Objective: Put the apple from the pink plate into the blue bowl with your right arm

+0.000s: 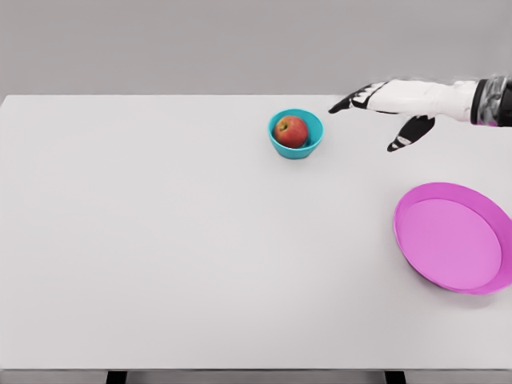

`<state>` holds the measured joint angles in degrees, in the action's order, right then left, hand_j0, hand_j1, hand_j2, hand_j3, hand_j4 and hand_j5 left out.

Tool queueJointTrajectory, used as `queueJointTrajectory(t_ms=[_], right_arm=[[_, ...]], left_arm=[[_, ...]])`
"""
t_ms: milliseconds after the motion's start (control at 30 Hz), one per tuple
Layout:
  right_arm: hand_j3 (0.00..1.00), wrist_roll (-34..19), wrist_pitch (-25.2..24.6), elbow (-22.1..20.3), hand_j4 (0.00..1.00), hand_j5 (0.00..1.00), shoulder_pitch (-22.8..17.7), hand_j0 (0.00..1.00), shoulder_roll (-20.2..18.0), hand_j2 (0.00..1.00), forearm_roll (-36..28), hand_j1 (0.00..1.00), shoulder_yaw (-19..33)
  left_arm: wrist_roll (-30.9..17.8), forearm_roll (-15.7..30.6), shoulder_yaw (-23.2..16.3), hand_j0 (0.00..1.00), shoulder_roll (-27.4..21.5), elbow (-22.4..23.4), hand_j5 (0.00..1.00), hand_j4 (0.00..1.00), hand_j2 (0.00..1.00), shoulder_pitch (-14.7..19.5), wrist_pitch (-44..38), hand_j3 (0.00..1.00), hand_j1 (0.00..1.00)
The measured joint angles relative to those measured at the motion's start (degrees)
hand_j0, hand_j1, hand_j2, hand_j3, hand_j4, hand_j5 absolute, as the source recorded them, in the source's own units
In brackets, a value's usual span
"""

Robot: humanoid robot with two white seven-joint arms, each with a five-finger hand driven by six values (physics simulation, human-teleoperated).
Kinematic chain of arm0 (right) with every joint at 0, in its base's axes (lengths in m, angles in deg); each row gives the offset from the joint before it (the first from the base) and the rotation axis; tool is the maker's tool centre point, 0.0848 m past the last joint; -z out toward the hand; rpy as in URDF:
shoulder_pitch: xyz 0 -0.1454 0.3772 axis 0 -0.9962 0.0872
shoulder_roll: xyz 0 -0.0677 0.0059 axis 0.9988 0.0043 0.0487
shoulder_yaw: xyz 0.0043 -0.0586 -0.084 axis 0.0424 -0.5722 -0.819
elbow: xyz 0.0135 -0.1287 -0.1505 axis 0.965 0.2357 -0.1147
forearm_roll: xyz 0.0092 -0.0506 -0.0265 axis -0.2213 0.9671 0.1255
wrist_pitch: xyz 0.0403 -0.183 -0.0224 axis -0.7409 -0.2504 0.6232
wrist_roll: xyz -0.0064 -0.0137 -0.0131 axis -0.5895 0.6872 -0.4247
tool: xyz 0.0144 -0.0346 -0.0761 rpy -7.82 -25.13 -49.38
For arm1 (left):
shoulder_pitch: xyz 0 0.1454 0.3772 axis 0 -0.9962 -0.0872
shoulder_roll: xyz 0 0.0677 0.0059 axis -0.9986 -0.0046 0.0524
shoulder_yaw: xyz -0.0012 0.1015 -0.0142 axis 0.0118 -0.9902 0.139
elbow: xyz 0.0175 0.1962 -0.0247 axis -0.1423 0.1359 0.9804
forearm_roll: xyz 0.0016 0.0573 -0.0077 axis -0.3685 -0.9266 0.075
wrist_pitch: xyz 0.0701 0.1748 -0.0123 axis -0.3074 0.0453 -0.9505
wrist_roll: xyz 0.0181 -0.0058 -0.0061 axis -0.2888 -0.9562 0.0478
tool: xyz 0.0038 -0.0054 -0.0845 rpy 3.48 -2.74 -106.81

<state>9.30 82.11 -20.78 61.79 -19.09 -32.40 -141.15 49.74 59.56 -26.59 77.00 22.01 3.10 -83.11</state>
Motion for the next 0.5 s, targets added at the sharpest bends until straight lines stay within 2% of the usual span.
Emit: queueJointTrajectory(t_ms=[67,100,200,267,333,500], right_arm=[[1.0,-1.13,0.46,-3.17,1.0,1.0,-2.09,1.0,-3.95,1.0,-1.62,1.0,0.92],[1.0,-2.66,0.61,-3.94,1.0,1.0,-4.76,1.0,-5.03,1.0,-2.55,1.0,2.56],[1.0,-6.46,0.9,-5.11,1.0,1.0,-18.6,1.0,-5.53,1.0,-3.89,1.0,14.21],[1.0,-7.53,0.92,-5.54,1.0,1.0,-19.69,1.0,-5.01,1.0,-4.18,1.0,21.57],[1.0,-8.06,0.89,-5.83,1.0,1.0,-19.68,1.0,-4.8,1.0,-4.43,1.0,25.54],[1.0,-8.53,0.92,-8.57,1.0,1.0,-21.09,1.0,-4.77,1.0,-3.96,1.0,28.76]], left_arm=[[0.0,0.0,-0.01,1.0,0.0,0.0,1.0,1.0,1.0,0.0,-0.01,1.0,1.0],[0.0,-0.03,-0.01,1.0,0.0,0.0,1.0,1.0,1.0,0.0,0.01,1.0,1.0],[0.0,-0.03,0.0,1.0,-0.01,0.0,1.0,1.0,1.0,0.0,0.0,1.0,1.0],[0.0,0.0,0.0,1.0,0.0,0.0,1.0,1.0,1.0,0.0,-0.01,1.0,1.0],[0.01,-0.01,0.0,1.0,0.0,0.0,1.0,1.0,1.0,0.0,0.0,1.0,1.0],[-0.01,0.01,0.0,1.0,0.0,-0.19,1.0,1.0,1.0,0.61,0.07,1.0,1.0]])
